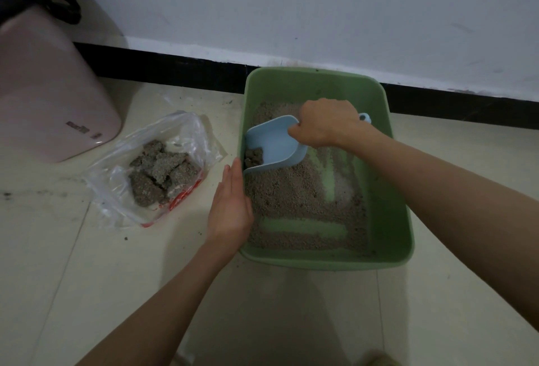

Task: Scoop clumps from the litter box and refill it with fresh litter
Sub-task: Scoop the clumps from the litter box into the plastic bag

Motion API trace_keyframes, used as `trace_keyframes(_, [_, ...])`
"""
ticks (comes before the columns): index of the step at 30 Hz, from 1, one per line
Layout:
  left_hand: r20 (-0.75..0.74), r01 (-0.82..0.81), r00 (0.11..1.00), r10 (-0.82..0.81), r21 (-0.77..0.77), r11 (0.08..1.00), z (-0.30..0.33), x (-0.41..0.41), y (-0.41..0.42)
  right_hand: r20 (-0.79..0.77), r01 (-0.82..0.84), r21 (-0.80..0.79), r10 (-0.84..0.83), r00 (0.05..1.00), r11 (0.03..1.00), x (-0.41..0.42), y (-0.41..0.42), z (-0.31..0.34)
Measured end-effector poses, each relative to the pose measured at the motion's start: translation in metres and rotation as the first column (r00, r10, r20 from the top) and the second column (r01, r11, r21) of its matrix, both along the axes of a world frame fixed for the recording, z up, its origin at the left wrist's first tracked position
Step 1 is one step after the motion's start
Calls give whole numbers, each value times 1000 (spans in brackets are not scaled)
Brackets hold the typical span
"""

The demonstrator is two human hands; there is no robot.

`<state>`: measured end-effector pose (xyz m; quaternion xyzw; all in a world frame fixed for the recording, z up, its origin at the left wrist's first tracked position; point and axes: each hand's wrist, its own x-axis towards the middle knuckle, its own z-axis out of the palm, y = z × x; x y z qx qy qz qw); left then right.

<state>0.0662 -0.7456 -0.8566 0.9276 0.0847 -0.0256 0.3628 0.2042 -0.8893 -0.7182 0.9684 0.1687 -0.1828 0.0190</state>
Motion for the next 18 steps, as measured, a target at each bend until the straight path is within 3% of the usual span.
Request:
trace_keyframes(5, [15,21,1000,-21,12,1000,3,0,-1,29,47,72,-49,998,996,-3,-20,-22])
trace_keyframes(12, [0,37,999,-37,31,999,9,-1,-1,-349,351,289,-244,905,891,-15,-60,-70])
trace_keyframes(18, [-33,46,999,-43,87,995,12,-1,0,-480,507,384,-303,823,771,-24,-65,-83])
